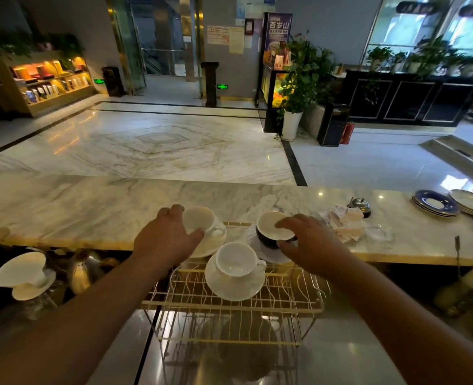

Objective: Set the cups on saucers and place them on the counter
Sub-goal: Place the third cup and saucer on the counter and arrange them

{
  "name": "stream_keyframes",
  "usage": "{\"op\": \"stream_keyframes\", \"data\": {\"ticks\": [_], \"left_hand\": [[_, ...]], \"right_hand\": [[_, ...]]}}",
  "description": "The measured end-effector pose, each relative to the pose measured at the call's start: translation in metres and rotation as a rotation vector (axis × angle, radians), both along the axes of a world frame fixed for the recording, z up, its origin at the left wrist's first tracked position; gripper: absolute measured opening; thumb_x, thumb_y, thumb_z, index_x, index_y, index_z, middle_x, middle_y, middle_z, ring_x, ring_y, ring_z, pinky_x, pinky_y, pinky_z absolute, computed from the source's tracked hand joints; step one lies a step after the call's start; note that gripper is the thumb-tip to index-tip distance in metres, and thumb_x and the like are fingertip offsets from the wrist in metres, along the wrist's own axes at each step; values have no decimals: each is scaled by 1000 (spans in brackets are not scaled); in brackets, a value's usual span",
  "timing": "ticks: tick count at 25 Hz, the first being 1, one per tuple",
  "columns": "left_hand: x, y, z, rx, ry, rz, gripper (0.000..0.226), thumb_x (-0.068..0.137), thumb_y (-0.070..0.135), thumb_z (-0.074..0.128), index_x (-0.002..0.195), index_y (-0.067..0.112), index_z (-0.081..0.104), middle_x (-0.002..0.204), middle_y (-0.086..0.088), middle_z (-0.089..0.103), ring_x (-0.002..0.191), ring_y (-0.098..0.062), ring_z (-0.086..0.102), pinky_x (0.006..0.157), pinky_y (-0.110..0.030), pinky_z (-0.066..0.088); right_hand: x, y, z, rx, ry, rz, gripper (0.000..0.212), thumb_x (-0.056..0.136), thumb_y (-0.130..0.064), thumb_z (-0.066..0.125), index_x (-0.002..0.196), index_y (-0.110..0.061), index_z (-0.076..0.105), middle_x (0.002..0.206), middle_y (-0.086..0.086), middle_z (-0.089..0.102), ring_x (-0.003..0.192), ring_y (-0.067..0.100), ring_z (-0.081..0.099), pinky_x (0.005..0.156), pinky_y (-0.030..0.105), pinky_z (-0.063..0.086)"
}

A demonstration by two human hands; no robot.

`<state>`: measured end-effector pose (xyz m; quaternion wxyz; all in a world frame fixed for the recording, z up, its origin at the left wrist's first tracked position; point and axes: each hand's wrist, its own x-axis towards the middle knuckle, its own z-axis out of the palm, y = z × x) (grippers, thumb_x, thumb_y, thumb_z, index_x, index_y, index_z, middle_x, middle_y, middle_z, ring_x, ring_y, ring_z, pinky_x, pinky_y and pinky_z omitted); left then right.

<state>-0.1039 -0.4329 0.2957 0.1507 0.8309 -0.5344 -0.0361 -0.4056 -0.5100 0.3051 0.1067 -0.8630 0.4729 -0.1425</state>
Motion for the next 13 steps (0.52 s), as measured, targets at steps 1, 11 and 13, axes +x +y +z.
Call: {"op": "stream_keyframes", "data": {"ticks": [1,11,13], "left_hand": [[2,-14,5,72,-25,16,83,84,75,55,145,19,44,135,-12,58,108,-34,65,77,-42,54],[8,-87,6,394,-95,95,112,63,97,41,137,17,61,127,-10,70,106,-32,66,65,-36,42],[5,-98,6,445,-144,78,115,63,101,37,134,15,65,129,-11,70,113,-32,66,71,-38,43]], "right_hand": [[7,-14,5,26,58,-3,54,87,-46,68,137,-32,53,141,-1,58,124,21,53,101,40,47],[56,-98,-1,260,537,47,125,56,-48,92,156,-40,17,158,6,38,136,35,45,103,52,49],[59,-106,-2,330,575,49,125,56,-45,93,155,-41,18,157,8,39,134,36,46,101,51,52]]}}
